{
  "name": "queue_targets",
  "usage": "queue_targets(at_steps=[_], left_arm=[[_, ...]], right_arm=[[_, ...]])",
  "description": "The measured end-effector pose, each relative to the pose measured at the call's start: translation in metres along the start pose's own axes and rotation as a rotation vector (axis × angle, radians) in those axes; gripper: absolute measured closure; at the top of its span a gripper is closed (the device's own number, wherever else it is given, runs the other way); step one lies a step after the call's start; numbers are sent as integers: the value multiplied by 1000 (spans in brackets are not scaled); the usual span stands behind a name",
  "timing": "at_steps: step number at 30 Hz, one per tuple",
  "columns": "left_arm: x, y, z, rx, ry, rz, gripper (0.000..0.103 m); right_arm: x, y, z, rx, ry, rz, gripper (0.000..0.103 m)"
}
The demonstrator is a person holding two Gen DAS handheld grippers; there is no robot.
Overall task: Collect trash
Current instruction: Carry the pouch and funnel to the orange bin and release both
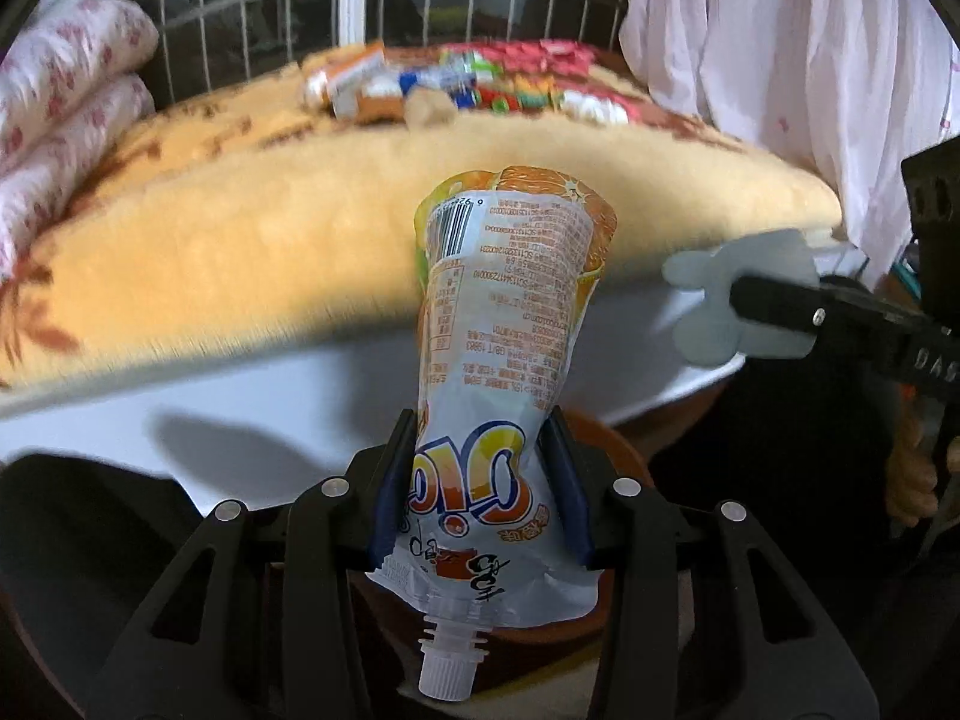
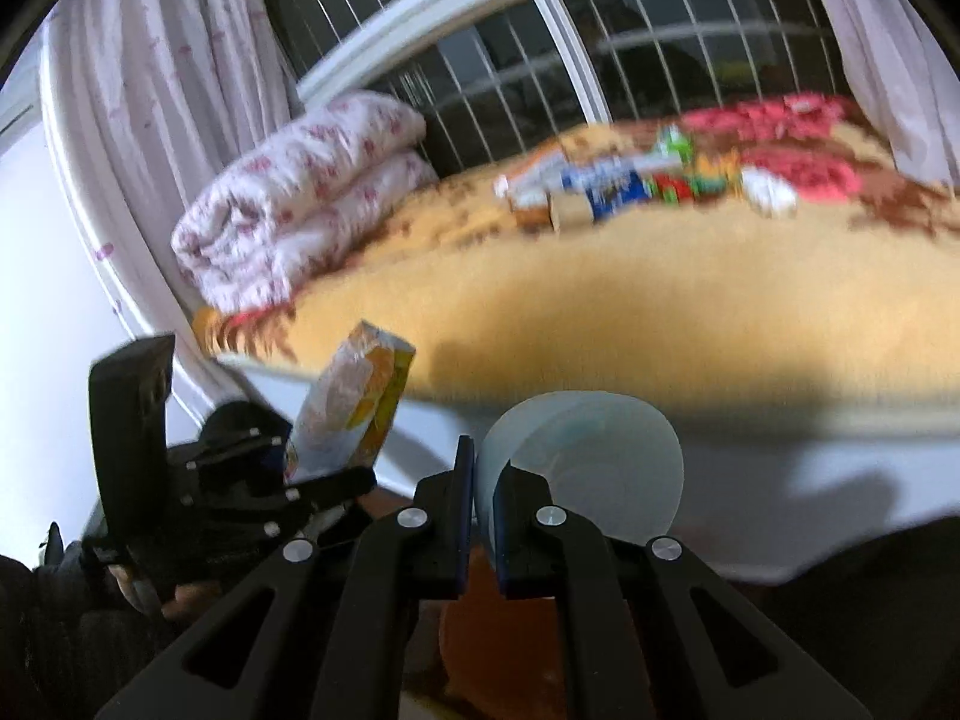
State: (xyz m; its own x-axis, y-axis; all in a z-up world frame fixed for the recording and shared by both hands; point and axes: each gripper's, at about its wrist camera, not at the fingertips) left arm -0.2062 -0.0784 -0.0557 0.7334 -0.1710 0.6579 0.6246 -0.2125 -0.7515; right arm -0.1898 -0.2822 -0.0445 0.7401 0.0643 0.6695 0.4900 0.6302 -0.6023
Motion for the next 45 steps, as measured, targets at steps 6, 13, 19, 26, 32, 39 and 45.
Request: queue_targets(at_steps=[6, 13, 19, 26, 32, 39, 45], left_arm=[[-13, 23, 6, -31, -38, 103, 62], [-21, 29, 7, -23, -51, 140, 62], [-22, 27, 5, -18, -48, 145, 62], [-20, 31, 6, -26, -56, 162, 62], [-19, 41, 6, -33, -59, 198, 62], [-21, 66, 17, -48, -118, 312, 13], [-22, 63, 28, -72, -170, 295, 13]], right_arm=[[-16, 19, -15, -14, 78, 82, 97], [-20, 36, -16, -1, 96, 155, 97], [-21, 36, -18, 1, 107, 164, 98], [-22, 36, -18, -6, 111, 167, 97], [-23, 42, -19, -13, 107, 197, 97], [-23, 54, -22, -58, 112, 256, 37], [-22, 42, -24, -77, 123, 220, 37]])
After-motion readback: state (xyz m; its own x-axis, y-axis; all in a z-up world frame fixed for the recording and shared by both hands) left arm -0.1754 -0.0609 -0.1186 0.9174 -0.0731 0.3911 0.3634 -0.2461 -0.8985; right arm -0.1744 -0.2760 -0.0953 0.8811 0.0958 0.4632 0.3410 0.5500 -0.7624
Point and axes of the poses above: each gripper's, at about its wrist camera, not at the fingertips, and y roughly the way its jaws point, z to its left, x to its top, and after that the axes turned 4 degrees about y, right-handed
